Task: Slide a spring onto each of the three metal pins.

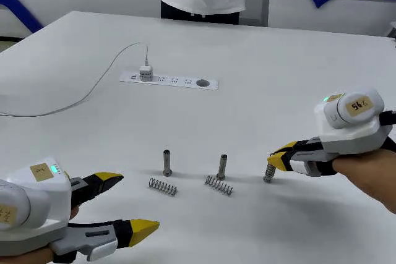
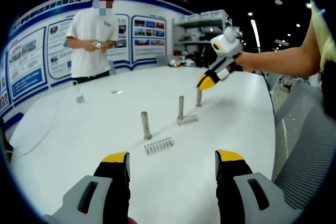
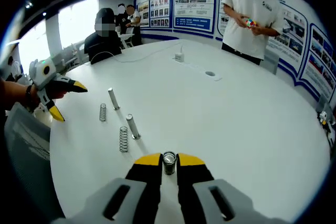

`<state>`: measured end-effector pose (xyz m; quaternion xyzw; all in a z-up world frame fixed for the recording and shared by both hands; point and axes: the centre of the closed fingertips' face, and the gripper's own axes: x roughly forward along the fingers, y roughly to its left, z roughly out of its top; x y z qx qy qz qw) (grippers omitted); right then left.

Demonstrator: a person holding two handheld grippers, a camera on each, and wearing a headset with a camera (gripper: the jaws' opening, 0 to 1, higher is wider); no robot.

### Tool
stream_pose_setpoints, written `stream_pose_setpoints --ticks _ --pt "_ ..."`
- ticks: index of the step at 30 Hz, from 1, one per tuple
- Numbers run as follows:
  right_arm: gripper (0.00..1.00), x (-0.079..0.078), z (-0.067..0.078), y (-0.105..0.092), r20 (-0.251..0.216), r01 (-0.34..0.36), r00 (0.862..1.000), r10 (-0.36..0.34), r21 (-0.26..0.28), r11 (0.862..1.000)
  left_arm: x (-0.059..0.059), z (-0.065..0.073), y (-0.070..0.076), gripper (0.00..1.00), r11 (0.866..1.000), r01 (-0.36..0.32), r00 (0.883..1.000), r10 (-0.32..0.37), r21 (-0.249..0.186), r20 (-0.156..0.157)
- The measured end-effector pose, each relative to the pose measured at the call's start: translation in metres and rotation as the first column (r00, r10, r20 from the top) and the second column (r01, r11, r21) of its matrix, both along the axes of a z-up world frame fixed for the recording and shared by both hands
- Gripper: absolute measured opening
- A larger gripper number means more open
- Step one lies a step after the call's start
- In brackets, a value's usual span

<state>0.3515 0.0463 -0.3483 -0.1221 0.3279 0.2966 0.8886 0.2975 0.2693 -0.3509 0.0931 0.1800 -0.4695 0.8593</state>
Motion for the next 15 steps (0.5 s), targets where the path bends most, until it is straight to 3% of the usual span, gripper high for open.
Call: stream_pose_setpoints --ticks 8,15 --pt "0.12 -0.0003 -0.0098 -0.0002 -0.023 -0.001 1.000 0.000 -0.011 1.000 0.0002 0.0002 0.0001 0.67 1.000 -0.001 1.000 0.001 -0.002 0.000" --pt "0.12 -0.0001 -0.0090 0.0007 -0.022 0.000 1.000 -0.001 -0.010 1.000 -0.0002 0.0002 0.0005 0.67 1.000 -0.001 1.000 0.001 -0.002 0.000"
